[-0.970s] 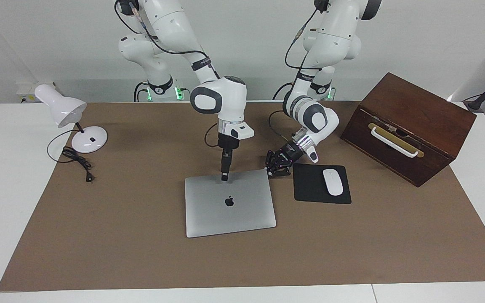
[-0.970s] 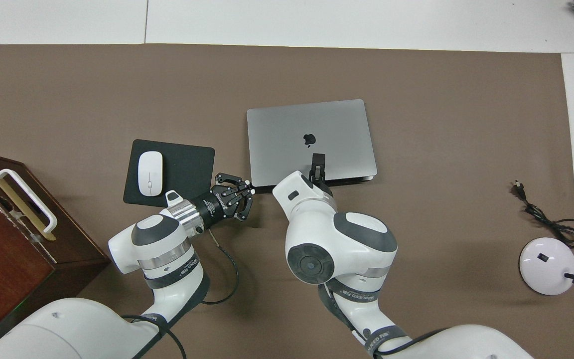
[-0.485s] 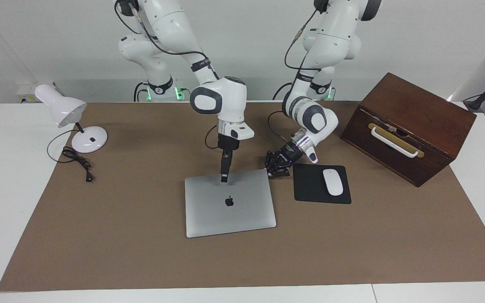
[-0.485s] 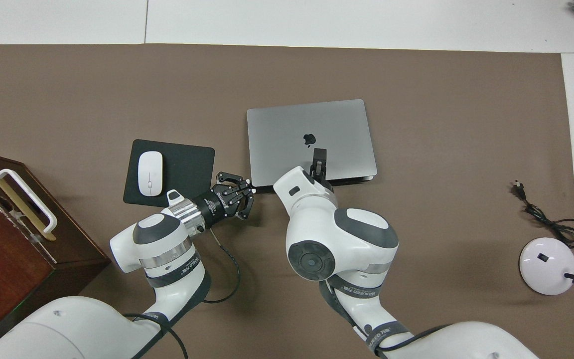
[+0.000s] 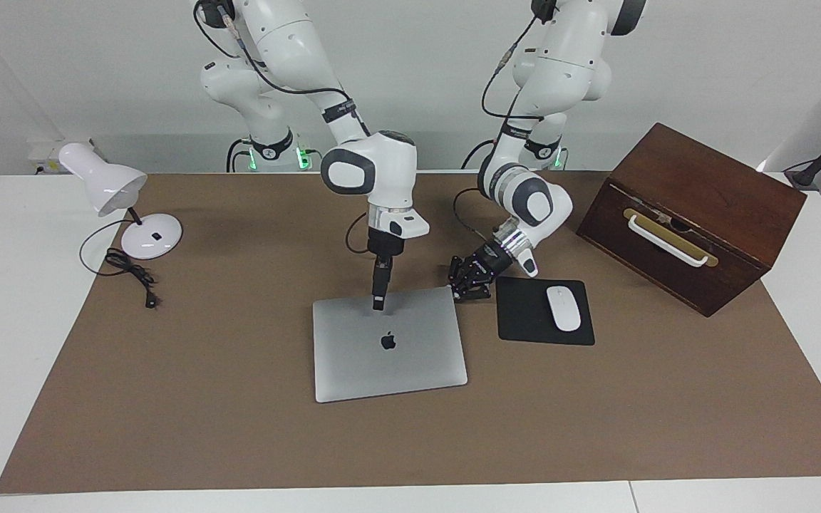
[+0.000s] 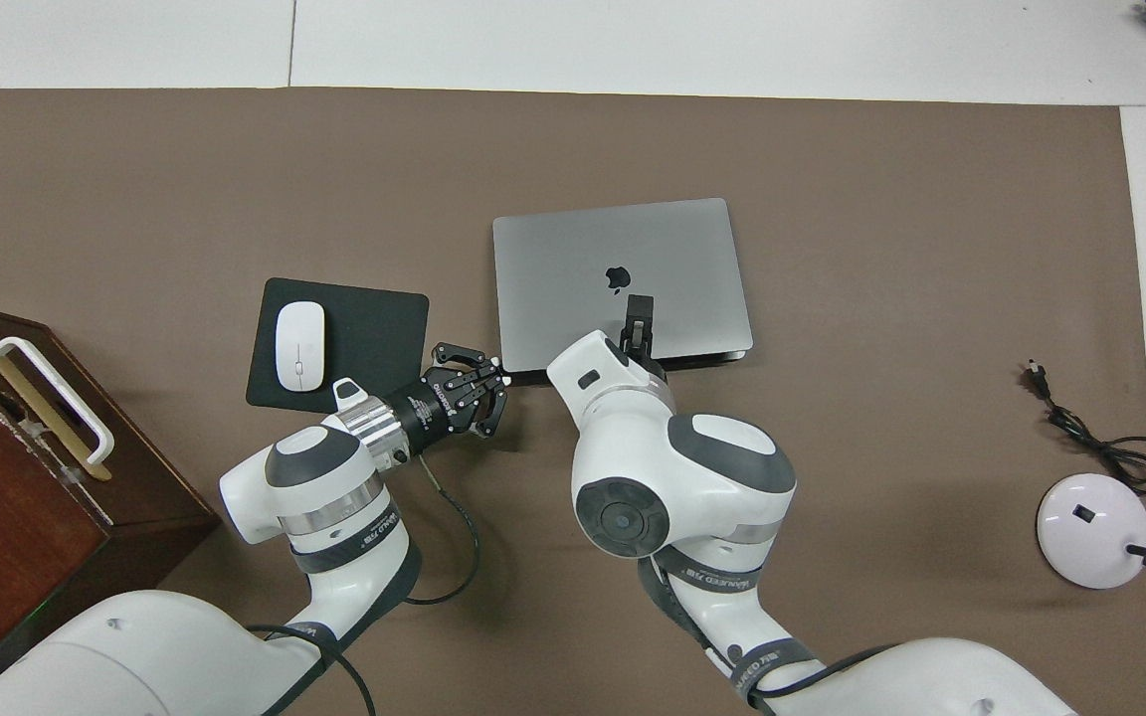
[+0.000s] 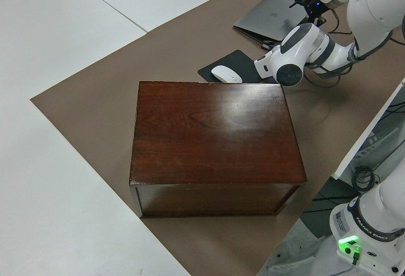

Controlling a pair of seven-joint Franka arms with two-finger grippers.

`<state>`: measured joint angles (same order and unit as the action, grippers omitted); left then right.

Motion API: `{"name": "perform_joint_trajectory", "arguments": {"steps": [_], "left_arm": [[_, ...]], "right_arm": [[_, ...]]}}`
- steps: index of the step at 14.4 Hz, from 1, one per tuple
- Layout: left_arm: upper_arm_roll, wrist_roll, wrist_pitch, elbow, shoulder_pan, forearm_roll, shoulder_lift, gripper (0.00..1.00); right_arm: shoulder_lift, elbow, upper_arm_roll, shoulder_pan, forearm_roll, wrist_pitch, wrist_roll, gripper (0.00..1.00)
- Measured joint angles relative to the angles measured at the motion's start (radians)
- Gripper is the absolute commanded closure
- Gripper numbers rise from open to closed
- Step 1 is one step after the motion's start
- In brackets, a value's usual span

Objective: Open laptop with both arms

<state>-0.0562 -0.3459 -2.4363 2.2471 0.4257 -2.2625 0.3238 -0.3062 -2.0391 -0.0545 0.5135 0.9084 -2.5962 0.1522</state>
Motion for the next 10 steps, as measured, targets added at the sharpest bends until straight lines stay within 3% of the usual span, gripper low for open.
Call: {"name": "perform_joint_trajectory", "arguments": {"steps": [10], "left_arm": [[0.0, 0.01, 0.001, 0.0, 0.0, 0.0, 0.0, 1.0]], "right_arm": [[-0.001, 0.001, 0.0, 0.001, 0.0, 0.0, -0.001, 0.0]]}}
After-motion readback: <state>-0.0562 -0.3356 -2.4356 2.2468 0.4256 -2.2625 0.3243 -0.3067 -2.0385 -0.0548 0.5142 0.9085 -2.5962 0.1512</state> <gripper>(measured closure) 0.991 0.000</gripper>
